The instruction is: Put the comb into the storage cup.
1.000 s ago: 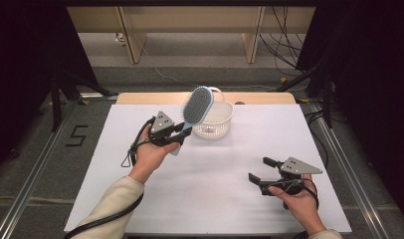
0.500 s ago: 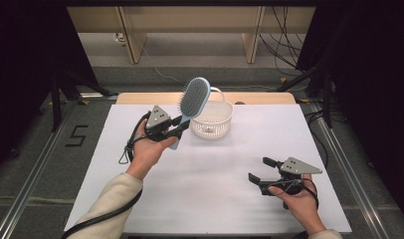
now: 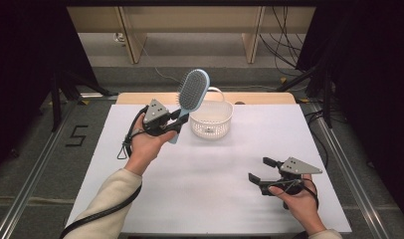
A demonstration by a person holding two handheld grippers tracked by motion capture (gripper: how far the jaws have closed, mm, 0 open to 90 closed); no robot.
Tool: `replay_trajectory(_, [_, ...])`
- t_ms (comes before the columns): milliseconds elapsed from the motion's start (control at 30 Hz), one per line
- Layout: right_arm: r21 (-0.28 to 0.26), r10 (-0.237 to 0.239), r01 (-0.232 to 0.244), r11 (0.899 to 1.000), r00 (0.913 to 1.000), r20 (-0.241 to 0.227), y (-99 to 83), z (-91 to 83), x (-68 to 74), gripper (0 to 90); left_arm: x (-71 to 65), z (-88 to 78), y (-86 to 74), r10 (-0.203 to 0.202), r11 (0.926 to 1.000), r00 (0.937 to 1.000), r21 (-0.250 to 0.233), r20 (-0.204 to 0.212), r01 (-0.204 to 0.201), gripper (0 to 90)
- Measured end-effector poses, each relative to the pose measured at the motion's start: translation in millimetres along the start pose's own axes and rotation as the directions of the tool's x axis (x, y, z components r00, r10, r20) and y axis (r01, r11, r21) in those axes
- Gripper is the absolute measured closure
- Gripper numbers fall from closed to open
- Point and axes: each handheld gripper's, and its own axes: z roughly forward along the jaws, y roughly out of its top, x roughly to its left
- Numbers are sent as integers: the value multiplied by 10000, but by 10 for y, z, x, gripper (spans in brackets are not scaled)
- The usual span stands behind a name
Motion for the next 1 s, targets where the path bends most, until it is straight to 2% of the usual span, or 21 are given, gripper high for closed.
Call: replay_trajectory(1000, [-12,12,-12,10000,10000,1,0,0,0,161,-65,91,8,94,9999,9998,54,172,-95,697])
